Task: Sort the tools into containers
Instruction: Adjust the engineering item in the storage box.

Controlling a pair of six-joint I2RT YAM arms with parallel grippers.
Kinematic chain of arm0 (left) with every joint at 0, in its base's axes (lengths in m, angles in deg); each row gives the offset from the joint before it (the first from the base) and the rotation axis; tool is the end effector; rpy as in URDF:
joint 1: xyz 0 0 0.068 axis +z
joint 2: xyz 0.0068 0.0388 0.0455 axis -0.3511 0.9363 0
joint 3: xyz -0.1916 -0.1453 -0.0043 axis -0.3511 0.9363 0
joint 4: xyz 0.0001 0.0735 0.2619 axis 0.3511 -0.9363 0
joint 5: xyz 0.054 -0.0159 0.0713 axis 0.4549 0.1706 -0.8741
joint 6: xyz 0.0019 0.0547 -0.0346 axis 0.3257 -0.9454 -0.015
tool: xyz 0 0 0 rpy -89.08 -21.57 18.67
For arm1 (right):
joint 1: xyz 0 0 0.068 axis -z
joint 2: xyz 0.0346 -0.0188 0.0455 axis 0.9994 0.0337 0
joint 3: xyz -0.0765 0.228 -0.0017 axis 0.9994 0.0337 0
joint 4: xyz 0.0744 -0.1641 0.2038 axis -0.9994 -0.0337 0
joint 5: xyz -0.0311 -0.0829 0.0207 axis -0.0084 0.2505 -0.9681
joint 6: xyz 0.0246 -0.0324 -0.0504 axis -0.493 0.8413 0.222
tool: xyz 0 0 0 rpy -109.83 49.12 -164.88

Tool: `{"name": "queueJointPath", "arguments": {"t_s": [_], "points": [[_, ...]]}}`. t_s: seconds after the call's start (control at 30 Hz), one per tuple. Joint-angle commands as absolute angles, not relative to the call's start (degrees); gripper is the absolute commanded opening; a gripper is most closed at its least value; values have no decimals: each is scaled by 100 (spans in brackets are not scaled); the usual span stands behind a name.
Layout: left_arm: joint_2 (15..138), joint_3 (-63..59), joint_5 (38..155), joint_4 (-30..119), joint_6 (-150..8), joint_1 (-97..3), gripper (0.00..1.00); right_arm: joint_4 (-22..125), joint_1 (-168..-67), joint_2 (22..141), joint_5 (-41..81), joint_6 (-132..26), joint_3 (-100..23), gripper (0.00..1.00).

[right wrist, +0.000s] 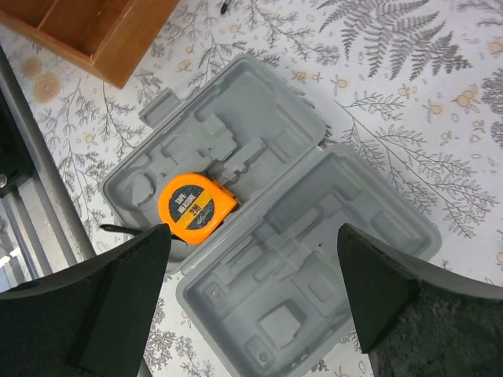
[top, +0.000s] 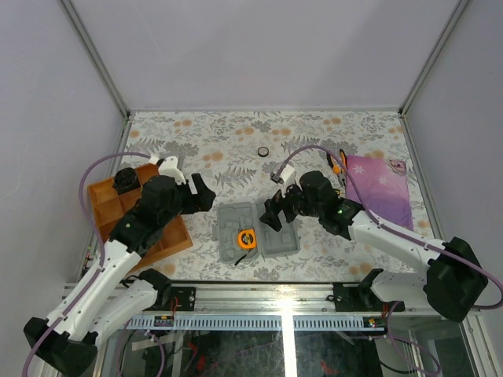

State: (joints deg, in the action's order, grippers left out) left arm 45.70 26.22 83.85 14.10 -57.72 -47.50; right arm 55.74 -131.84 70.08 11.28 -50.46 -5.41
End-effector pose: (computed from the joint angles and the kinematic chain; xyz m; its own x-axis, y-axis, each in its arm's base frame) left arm 0.1998 -0.0971 0.2723 -0.5537 -0.1876 -0.8113 0.1760 0.9259 -0.3343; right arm 0.2122 0.2233 0.2176 -0.3524 -0.2346 -0.9060 -0.8258 0.5335 0.1831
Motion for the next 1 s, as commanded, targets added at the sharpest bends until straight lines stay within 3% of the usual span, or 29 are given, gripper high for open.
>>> {"name": "queueJointPath", "arguments": {"t_s": [0.0, 0.2, 0.43, 0.63, 0.97], "points": [[4372, 2621, 8146, 1581, -5928, -4728, 78, 5653, -13223, 7149, 805, -4747, -825, 92], [4151, 2615, 7902, 1362, -5935, -4730, 80, 6177, -13377, 7310, 900, -4578, -773, 92], [4239, 2612, 7937, 1342, -5909, -4619, 80, 6249, -14186, 7710, 1627, -3217, -741, 94], [4252, 2651, 7918, 1345, -5929, -4587, 81, 6931, -14231, 7708, 846, -2127, -281, 96], [4233, 2667, 7757, 1302, -5901, -4583, 81, 6227, -14348, 8532, 101, -1517, -910, 100]]}}
